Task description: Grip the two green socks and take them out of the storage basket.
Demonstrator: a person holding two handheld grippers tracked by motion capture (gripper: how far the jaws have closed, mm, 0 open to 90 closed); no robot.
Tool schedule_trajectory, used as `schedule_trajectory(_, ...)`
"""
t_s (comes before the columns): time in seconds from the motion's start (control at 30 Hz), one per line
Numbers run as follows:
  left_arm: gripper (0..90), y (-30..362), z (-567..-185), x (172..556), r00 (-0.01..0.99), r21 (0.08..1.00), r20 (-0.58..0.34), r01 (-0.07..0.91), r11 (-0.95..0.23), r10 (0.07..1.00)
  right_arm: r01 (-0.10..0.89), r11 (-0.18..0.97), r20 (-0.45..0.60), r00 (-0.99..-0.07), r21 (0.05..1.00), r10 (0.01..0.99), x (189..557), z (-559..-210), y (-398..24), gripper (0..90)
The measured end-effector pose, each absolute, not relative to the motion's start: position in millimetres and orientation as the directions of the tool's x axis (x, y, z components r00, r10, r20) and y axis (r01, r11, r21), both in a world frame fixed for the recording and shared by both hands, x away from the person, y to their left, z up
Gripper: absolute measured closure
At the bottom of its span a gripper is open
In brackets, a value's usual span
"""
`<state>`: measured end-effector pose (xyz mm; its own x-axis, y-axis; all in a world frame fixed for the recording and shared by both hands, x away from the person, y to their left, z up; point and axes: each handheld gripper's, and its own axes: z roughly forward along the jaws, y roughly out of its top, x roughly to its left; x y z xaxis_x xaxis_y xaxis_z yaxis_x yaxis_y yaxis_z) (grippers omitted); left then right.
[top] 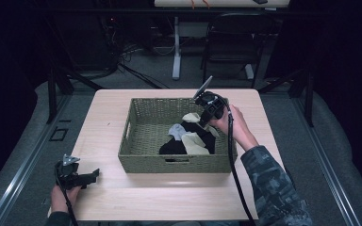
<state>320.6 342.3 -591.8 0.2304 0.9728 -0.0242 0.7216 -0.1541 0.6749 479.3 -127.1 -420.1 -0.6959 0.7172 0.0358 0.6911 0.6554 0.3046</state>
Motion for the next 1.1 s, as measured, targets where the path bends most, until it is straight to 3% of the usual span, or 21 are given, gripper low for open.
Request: schedule_trajectory(1.1, 0.0, 342.3, -591.8, 320.6, 0.230, 0.675, -0.024, 0.722, -0.154, 0.973, 0.671, 0.623, -0.010, -0.677, 0.402, 0.736, 470.0, -351.3, -151.2, 78.9)
